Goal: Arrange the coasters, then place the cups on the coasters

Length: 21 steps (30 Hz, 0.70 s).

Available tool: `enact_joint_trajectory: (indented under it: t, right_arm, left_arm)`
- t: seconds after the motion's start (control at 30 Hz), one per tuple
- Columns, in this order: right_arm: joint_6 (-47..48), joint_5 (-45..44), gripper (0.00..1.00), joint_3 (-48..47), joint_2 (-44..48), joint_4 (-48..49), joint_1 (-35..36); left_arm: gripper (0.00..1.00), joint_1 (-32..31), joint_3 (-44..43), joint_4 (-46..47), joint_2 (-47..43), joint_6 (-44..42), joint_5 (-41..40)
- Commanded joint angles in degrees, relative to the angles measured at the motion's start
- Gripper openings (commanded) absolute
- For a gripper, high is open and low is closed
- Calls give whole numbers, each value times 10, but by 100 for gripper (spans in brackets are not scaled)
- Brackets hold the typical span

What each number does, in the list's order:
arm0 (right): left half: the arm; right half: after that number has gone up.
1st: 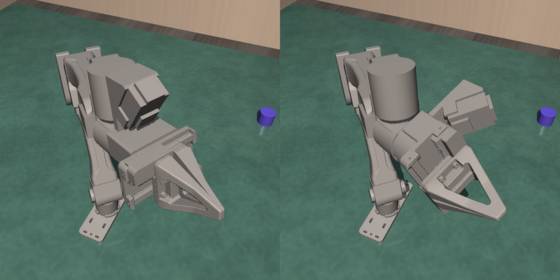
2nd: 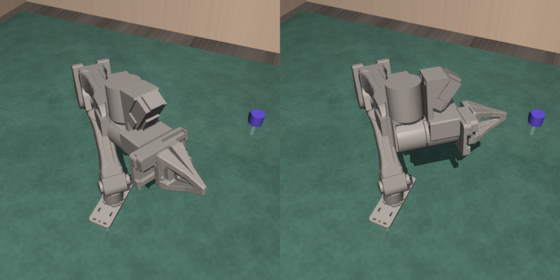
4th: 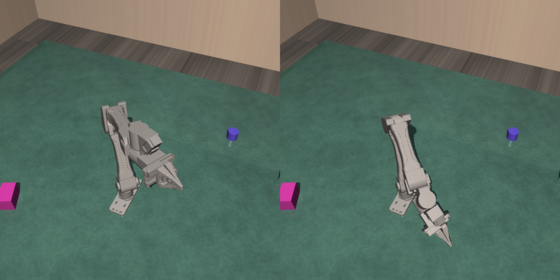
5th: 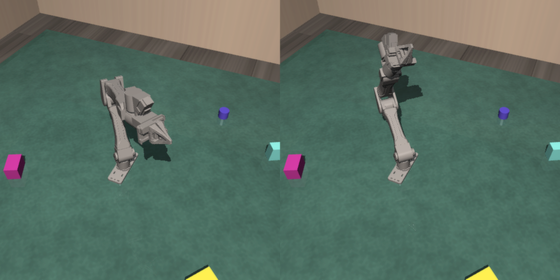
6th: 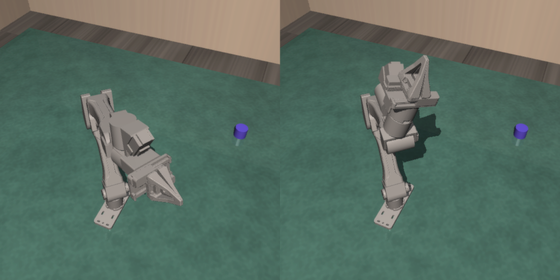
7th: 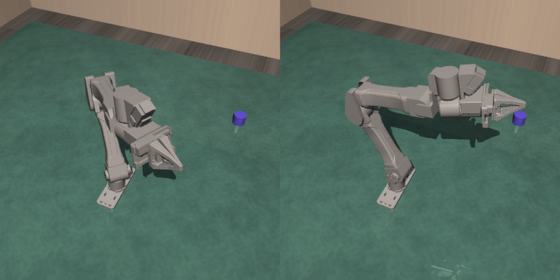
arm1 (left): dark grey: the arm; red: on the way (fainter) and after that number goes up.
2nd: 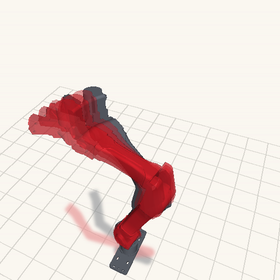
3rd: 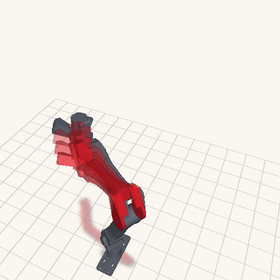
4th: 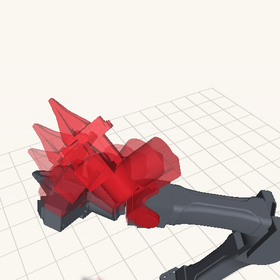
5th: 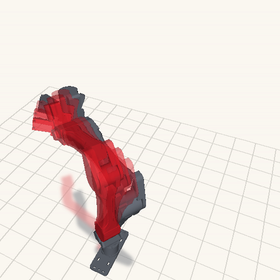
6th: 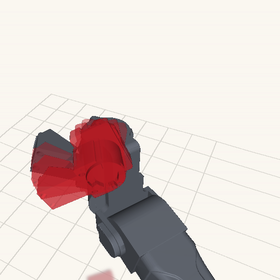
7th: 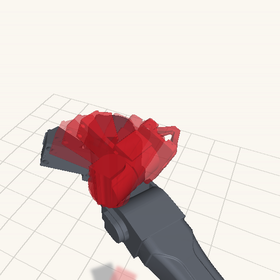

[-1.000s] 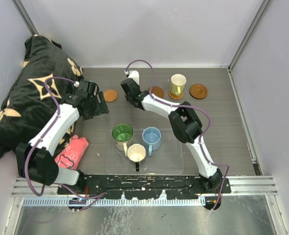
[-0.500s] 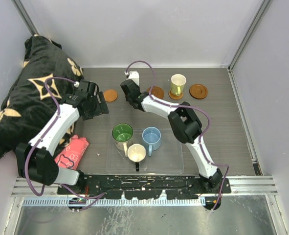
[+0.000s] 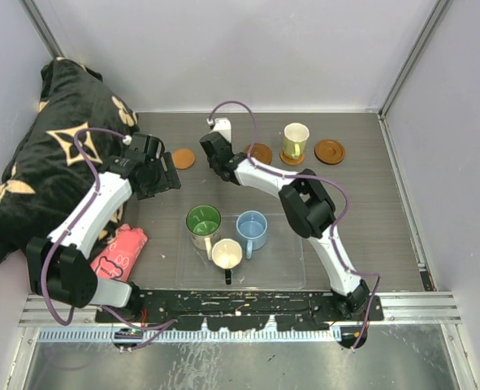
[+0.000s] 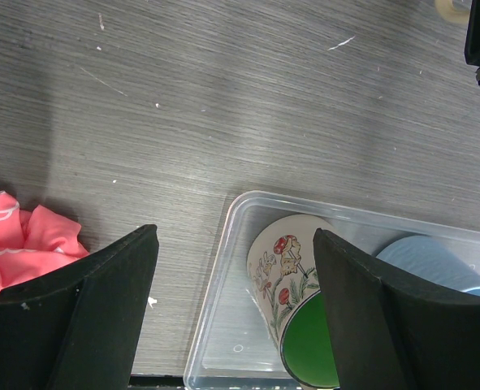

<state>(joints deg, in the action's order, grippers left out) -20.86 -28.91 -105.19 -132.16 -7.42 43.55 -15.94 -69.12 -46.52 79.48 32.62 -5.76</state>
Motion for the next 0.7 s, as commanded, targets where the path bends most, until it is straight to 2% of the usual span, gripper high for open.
enact_joint_trajectory:
  t: [0.0, 0.17, 0.4, 0.67]
  right_arm:
    - [3, -21, 20, -9, 20, 43, 3]
    - [5, -21, 23, -8, 21, 44, 3]
    - [5, -21, 31, -9, 20, 43, 3]
    - [5, -20, 33, -8, 22, 43, 3]
  left_arm:
    - [79, 3, -1, 11, -21, 5, -2]
    - [79, 3, -1, 12, -22, 5, -1]
    - [79, 3, -1, 12, -21, 5, -2]
    - [79, 3, 0, 12, -22, 5, -1]
